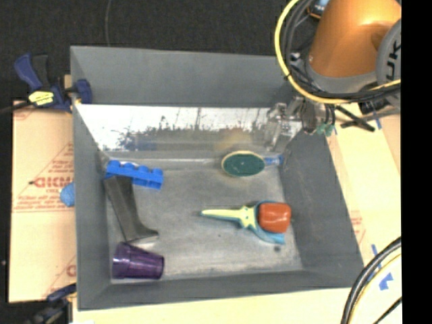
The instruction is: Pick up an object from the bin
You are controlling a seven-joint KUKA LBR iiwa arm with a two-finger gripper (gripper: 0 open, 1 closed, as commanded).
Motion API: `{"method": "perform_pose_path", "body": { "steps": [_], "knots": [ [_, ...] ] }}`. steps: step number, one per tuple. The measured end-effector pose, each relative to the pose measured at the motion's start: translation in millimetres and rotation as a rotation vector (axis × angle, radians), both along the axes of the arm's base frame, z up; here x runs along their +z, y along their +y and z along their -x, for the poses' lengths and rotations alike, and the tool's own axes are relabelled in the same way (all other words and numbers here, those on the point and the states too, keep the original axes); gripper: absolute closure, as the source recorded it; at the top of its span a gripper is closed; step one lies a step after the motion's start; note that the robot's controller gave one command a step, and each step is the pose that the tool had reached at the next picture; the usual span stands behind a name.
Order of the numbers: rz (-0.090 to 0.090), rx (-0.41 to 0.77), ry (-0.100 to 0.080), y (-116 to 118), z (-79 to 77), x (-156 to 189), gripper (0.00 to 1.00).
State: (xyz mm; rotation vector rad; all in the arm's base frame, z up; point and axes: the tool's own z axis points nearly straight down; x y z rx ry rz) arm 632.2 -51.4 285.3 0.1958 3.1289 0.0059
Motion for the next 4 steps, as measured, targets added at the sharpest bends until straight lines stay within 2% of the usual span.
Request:
{"method": "perform_pose_path", "body": {
  "steps": [1, 2, 3, 4],
  "knots": [
    [0.0, 0.0, 0.0, 0.0, 0.0, 0.0, 1.0],
    [0.0, -0.032, 0.0, -14.5, 19.6, -51.5, 0.0],
    [0.0, -0.031, -0.005, -14.4, 18.4, -49.4, 0.0],
    [0.001, -0.048, -0.016, -8.6, 13.9, -70.3, 0.0]
  ]
}}
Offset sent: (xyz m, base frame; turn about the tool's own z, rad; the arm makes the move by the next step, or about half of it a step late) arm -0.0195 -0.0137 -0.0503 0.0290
